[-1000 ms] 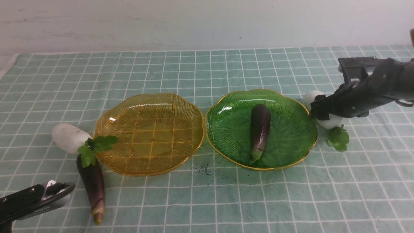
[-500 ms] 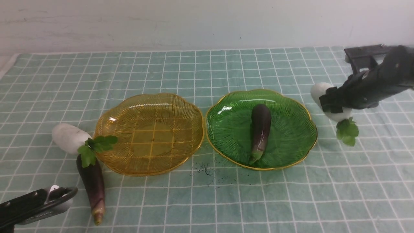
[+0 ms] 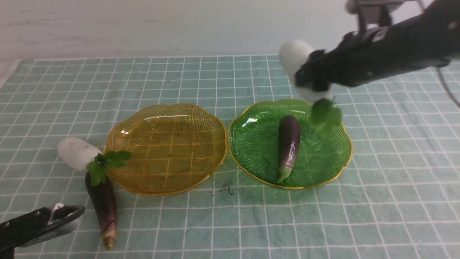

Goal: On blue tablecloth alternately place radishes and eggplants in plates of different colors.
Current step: 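Place the white radish onto the plate beside the other radish with the right gripper, then place the eggplant on the green plate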

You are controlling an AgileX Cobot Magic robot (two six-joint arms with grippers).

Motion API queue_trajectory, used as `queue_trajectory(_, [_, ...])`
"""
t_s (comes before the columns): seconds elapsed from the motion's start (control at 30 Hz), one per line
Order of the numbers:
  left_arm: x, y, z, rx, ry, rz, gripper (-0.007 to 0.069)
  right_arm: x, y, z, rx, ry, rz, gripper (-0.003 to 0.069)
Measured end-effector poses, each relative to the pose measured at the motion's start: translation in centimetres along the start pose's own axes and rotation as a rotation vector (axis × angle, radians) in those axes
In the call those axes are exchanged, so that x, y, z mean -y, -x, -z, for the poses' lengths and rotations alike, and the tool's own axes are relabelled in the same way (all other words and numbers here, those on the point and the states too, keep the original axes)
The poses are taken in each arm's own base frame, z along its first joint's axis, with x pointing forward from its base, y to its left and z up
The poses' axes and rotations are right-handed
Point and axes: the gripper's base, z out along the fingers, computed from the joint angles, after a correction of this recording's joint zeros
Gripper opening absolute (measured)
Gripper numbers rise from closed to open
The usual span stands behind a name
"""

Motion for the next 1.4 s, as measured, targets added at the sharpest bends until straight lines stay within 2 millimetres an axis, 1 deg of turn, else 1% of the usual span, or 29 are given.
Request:
queue_trajectory(0.1, [0.0,0.0,0.0,0.001,-0.001,0.001,0.0133,-4.1,-0.9,-2.8,-0.033,0.092,0.082,0.0459])
queue_trajectory(0.13, [0.0,0.0,0.0,0.001,-0.001,0.001,0.0133,-5.5,-1.1,-4.0,-0.04,0.117,0.114,0.0459])
queue_trajectory(0.17, [0.0,0.0,0.0,0.001,-0.001,0.001,0.0133,-5.7,-1.1,-4.4,-0.041,0.12,0.118,0.0459])
queue_trajectory(0.2, [0.0,0.0,0.0,0.001,-0.001,0.001,0.0133,-7.0,-1.2,-5.5,-0.044,0.142,0.141,0.0459])
queue_trajectory(0.3, [0.0,0.0,0.0,0.002,0.0,0.001,0.0133,-8.9,-0.8,-8.2,-0.04,0.173,0.173,0.0459])
queue_trajectory(0.33, [0.0,0.0,0.0,0.002,0.0,0.001,0.0133,-9.3,-0.6,-9.0,-0.031,0.177,0.18,0.0459])
queue_trajectory(0.37, [0.0,0.0,0.0,0.002,0.0,0.001,0.0133,-9.4,-0.5,-9.3,-0.029,0.179,0.182,0.0459])
queue_trajectory(0.43, [0.0,0.0,0.0,0.002,0.0,0.001,0.0133,-10.0,-0.2,-11.4,-0.014,0.185,0.192,0.0459])
queue_trajectory(0.47, [0.0,0.0,0.0,0.002,0.0,0.001,0.0133,-10.0,-0.2,-11.5,-0.013,0.184,0.192,0.0459])
queue_trajectory(0.53, [0.0,0.0,0.0,0.002,0.0,0.001,0.0133,-10.0,-0.4,-12.9,-0.015,0.181,0.192,0.0459])
queue_trajectory(0.6, [0.0,0.0,0.0,0.002,0.0,0.001,0.0133,-9.9,-0.8,-13.8,-0.022,0.177,0.19,0.0461])
queue_trajectory(0.67, [0.0,0.0,0.0,0.002,0.0,0.001,0.0133,-9.8,-1.2,-14.5,-0.036,0.175,0.189,0.0479])
queue_trajectory(0.73, [0.0,0.0,0.0,0.002,0.0,0.001,0.0137,-9.7,-1.5,-14.7,-0.046,0.17,0.202,0.0512])
queue_trajectory(0.77, [0.0,0.0,0.0,0.002,0.0,0.001,0.0137,-9.7,-1.5,-14.7,-0.048,0.17,0.206,0.0515])
queue_trajectory(0.8, [0.0,0.0,0.0,0.002,0.0,0.002,0.0141,-9.7,-1.4,-14.6,-0.05,0.164,0.222,0.0542])
queue_trajectory(0.9, [0.0,0.0,0.0,0.001,-0.001,0.02,0.0153,-9.7,-0.8,-13.6,-0.051,0.154,0.265,0.0565])
queue_trajectory(1.03, [0.1,0.1,0.1,0.0,-0.001,0.048,0.0192,-9.8,0.6,-10.7,-0.053,0.141,0.341,0.057])
queue_trajectory(1.07, [0.2,0.1,0.2,-0.001,-0.002,0.046,0.0207,-9.9,1.3,-9.0,-0.061,0.133,0.379,0.057])
queue_trajectory(1.1, [0.2,0.2,0.2,-0.002,-0.001,0.045,0.0211,-9.9,1.4,-8.6,-0.065,0.131,0.39,0.0569])
queue_trajectory(1.17, [0.7,0.8,1.0,0.009,0.004,0.011,0.0257,-9.8,2.4,-5.3,-0.098,0.11,0.449,0.0558])
queue_trajectory(1.23, [1.1,1.5,1.7,0.026,0.016,-0.019,0.0288,-9.7,2.9,-2.5,-0.128,0.089,0.482,0.0537])
queue_trajectory(1.27, [1.3,1.8,2.1,0.04,0.018,-0.029,0.0295,-9.7,3.0,-1.9,-0.134,0.084,0.487,0.053])
queue_trajectory(1.33, [2.0,3.2,3.6,0.098,0.047,-0.063,0.0332,-9.4,3.6,2.1,-0.174,0.047,0.51,0.0477])
queue_trajectory(1.37, [2.3,3.9,4.5,0.131,0.071,-0.074,0.0348,-9.2,3.7,3.8,-0.19,0.028,0.514,0.0447])
queue_trajectory(1.4, [2.6,4.6,5.3,0.158,0.101,-0.091,0.0359,-9.0,3.7,6.0,-0.216,-0.002,0.514,0.04])
